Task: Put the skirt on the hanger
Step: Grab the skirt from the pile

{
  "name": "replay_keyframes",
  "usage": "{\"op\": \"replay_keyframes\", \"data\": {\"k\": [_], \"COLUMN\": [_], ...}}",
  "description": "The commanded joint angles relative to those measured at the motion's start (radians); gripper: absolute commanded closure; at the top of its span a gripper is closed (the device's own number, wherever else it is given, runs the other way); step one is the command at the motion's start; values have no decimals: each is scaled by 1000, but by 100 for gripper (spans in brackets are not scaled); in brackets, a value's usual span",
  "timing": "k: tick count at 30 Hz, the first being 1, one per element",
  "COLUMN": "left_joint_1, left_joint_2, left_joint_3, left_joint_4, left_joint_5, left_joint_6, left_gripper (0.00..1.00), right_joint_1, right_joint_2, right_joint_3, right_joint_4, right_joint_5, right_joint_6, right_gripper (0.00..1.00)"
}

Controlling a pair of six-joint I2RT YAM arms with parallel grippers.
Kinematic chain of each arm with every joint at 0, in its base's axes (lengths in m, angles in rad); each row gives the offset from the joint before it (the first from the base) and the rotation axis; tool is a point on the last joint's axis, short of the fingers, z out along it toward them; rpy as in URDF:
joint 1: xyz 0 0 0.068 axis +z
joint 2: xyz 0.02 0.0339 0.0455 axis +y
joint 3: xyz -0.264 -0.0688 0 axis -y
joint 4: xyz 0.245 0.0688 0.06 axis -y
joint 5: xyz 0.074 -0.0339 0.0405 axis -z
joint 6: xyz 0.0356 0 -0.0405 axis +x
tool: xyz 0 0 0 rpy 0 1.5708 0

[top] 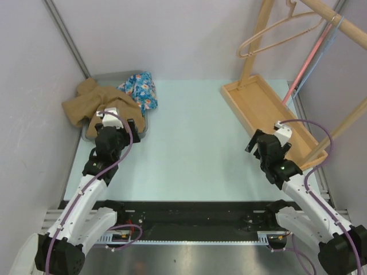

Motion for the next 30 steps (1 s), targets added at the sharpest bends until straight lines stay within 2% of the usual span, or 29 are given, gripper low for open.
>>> {"op": "replay_keyframes", "data": {"k": [1, 3, 6, 7, 10, 13, 19, 24, 30], "left_joint_1": [-1, -1, -1, -1, -1, 0, 0, 0, 2], "left_joint_2": [-38, -47, -41, -35, -14, -1, 3, -1, -20], "left_joint_3": [23, 14, 18, 23, 38, 49, 49, 50, 50], "left_joint_4": [29, 28, 17, 11, -6, -12, -15, -17, -26], "left_joint_5": [46, 31, 24, 24, 44, 69, 83, 93, 74], "left_joint_6": [15, 16, 36, 38, 36, 38, 38, 36, 26], "left_gripper": [0, 0, 0, 0, 0, 0, 0, 0, 0], "right_joint_1": [108, 178, 275, 345, 494, 577, 570, 493, 384], "right_joint_2": [54, 86, 174, 230, 319, 427, 528, 582, 570], "right_joint_3": [21, 38, 119, 145, 278, 455, 749, 1005, 1090], "right_joint_4": [51, 87, 101, 106, 115, 117, 172, 91, 69], "right_joint_5": [-55, -109, -77, -60, 10, 70, 86, 139, 17], "right_joint_6": [-14, -38, -56, -75, -181, -302, -415, -377, -337], "right_gripper": [4, 10, 10, 10, 10, 10, 10, 10, 10]}}
